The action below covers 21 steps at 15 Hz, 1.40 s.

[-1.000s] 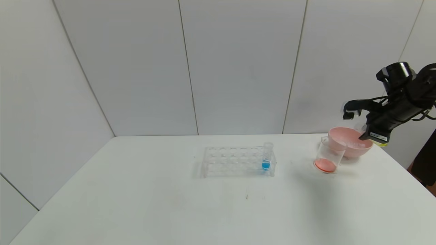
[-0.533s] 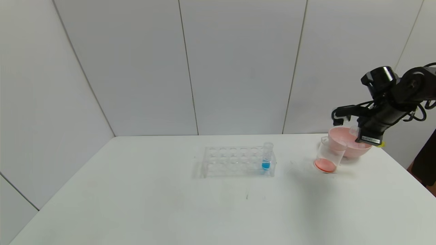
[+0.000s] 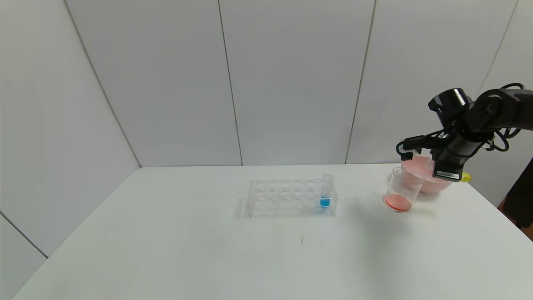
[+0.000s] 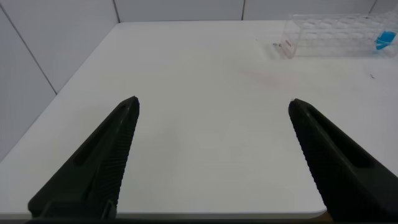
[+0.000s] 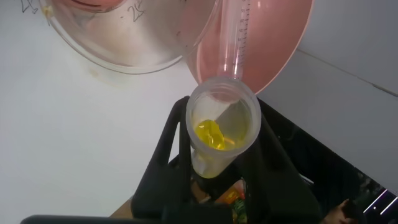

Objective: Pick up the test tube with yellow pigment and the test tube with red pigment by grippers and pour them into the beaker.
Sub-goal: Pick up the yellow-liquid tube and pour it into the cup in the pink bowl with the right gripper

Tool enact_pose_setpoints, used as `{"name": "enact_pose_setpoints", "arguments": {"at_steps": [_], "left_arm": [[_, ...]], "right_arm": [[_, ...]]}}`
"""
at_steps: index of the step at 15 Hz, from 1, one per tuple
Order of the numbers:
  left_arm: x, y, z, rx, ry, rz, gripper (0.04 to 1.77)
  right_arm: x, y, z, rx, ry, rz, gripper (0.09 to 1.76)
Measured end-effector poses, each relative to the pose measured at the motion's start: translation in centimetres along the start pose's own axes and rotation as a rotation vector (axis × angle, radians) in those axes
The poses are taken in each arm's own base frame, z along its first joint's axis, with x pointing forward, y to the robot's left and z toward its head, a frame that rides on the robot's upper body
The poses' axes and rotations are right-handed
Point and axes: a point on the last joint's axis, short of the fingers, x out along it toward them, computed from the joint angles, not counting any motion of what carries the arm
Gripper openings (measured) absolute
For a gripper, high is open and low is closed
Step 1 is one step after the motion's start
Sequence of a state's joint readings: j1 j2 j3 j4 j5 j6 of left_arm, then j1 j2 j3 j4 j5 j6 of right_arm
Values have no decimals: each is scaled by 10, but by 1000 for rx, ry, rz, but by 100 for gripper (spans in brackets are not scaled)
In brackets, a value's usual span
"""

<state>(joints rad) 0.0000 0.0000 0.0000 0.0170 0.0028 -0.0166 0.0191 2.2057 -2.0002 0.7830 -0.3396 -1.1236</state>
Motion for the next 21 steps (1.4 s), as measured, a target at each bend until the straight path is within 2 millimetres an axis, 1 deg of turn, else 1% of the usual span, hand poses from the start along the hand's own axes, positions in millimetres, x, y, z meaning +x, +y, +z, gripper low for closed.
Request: {"name": "enact_pose_setpoints", "arguments": {"at_steps": [9,16,21], "left_arm": [[0,0,0,0,0,0,172],[0,0,0,0,0,0,172],[0,0,0,0,0,0,172]], "right_arm": [[1,6,14,-35,96,-59,53],[1,8,23,-144,189,-127,53],[-1,10,28,-222,222,-142,53]]}}
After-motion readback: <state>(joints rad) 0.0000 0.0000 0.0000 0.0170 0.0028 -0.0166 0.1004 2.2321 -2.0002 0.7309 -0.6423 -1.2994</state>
